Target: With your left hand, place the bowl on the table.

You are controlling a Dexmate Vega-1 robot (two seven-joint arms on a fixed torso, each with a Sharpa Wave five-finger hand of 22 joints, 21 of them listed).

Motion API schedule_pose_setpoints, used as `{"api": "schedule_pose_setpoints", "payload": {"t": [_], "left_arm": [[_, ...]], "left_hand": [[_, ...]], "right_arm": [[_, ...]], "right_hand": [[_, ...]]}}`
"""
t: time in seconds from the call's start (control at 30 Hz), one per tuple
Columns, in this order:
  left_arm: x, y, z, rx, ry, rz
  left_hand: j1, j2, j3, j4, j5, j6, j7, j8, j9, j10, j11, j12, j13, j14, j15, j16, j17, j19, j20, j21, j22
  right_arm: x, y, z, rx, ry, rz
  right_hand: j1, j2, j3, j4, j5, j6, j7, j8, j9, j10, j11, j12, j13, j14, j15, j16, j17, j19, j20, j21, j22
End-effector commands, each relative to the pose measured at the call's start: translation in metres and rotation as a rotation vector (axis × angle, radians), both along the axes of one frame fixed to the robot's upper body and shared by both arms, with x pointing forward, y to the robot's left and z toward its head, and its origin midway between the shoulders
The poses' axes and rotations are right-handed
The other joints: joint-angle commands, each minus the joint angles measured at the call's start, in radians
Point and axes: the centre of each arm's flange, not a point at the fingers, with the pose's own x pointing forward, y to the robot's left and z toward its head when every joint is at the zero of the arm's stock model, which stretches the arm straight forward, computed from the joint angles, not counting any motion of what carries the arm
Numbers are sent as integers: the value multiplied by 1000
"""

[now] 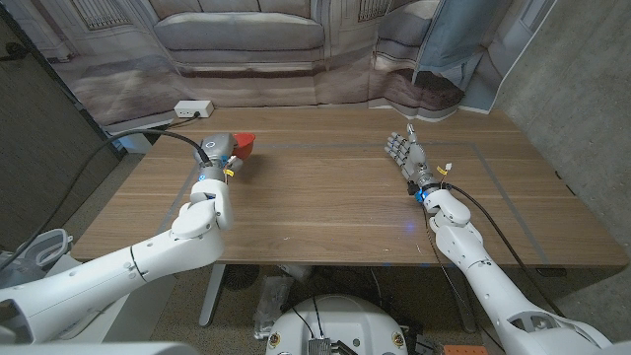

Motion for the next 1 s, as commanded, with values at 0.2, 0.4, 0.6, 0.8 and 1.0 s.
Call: {"api": "schedule_pose_setpoints", "payload": {"t": [0.2,0.4,0.6,0.8,1.0], "left_arm": [[-5,-14,1,33,-30,-91],[0,-20,-2,52,-32,-110],[4,-27,-5,74,-24,-135],[3,-32,-6,92,-23,-154],[-1,-36,-7,98,-31,-176]], "left_hand": [[48,55,22,16,2,56,50,14,29,20,-14,-6,9,15,-54,-7,10,-9,-87,13,-4],[47,55,24,17,2,56,50,17,30,19,-15,-9,12,17,-53,-11,14,-12,-89,19,-8],[46,54,25,17,2,54,52,15,26,19,-12,-11,14,18,-53,-13,18,-14,-88,24,-11],[45,53,27,18,2,56,49,17,27,23,-13,-12,17,18,-52,-17,23,-16,-89,31,-14],[45,53,28,18,2,53,51,18,28,22,-16,-14,20,19,-52,-21,27,-19,-88,37,-18]], "right_arm": [[0,2,1,-2,-2,3],[1,2,2,-1,-1,2],[1,3,4,-4,-7,2],[0,3,4,-2,-9,2],[1,4,3,1,-8,5]], "right_hand": [[5,7,-5,1,-1,3,0,-1,3,6,1,-2,3,10,-1,-2,4,13,-35,-5,3],[5,7,-5,0,-1,3,2,-1,3,6,-1,-2,3,11,0,-2,4,13,-34,-7,3],[5,8,-6,0,-1,3,2,-1,3,7,-1,-2,3,11,-1,-2,4,15,-34,-8,4],[5,8,-7,0,-1,3,2,-1,3,6,-2,-3,3,11,-1,-2,4,15,-34,-10,4],[5,9,-7,0,-1,3,1,-1,3,6,-2,-3,3,10,-2,-3,4,16,-35,-11,4]]}}
